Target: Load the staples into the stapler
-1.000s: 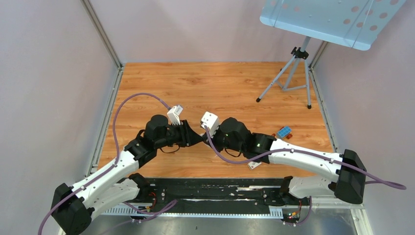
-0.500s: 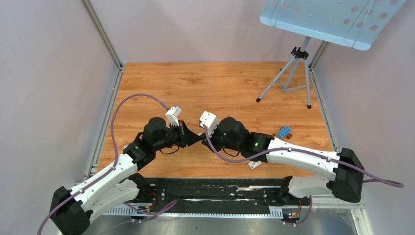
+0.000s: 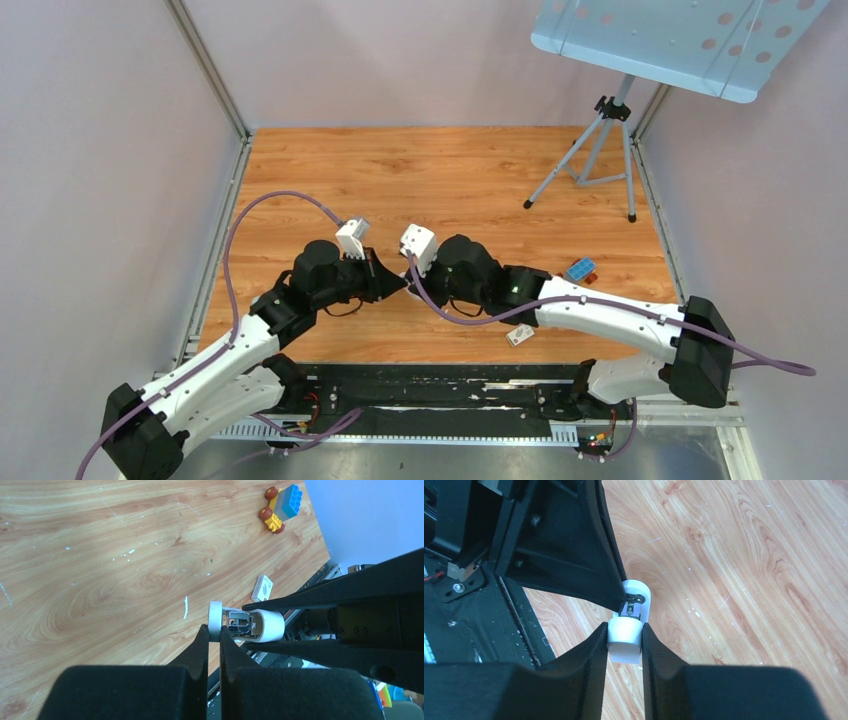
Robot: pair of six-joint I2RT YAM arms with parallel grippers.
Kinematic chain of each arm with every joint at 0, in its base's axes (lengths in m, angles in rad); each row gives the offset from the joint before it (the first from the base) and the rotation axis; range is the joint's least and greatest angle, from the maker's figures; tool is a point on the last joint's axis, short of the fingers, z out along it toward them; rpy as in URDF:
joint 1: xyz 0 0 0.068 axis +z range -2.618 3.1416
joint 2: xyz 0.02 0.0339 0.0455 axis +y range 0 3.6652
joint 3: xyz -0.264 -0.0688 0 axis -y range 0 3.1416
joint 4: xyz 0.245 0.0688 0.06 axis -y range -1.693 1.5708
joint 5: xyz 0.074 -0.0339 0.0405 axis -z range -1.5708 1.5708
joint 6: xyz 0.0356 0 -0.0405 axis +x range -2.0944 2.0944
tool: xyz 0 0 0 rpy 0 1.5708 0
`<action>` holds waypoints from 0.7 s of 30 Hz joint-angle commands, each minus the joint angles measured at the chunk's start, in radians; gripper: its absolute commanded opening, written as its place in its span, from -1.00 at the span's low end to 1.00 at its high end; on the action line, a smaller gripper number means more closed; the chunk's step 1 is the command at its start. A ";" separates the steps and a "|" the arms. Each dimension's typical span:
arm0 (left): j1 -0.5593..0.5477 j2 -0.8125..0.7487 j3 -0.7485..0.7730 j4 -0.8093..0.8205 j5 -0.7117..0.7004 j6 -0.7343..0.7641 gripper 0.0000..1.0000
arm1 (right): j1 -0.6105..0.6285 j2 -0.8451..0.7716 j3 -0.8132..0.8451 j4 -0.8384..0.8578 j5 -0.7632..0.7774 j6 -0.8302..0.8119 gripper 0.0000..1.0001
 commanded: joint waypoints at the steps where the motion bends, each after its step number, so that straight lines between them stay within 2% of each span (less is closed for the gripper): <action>1: -0.001 -0.013 0.033 -0.008 -0.038 0.022 -1.00 | 0.015 0.024 0.051 -0.028 -0.001 0.015 -0.57; 4: -0.002 -0.013 0.040 -0.025 -0.049 0.027 -1.00 | 0.015 0.022 0.048 -0.030 0.000 0.013 -0.80; 6: 0.000 -0.011 0.047 -0.042 -0.065 0.024 -1.00 | 0.015 0.011 0.036 -0.029 0.040 0.013 -0.86; 10: 0.012 -0.012 0.058 -0.074 -0.096 0.003 -1.00 | 0.015 -0.030 -0.018 -0.027 0.067 0.007 -0.84; 17: 0.107 -0.025 0.051 -0.035 -0.012 -0.079 -1.00 | 0.015 -0.128 -0.145 -0.001 0.055 0.008 -0.80; 21: 0.136 -0.062 0.060 -0.026 -0.010 -0.106 -1.00 | 0.015 -0.173 -0.211 0.020 0.053 0.022 -0.77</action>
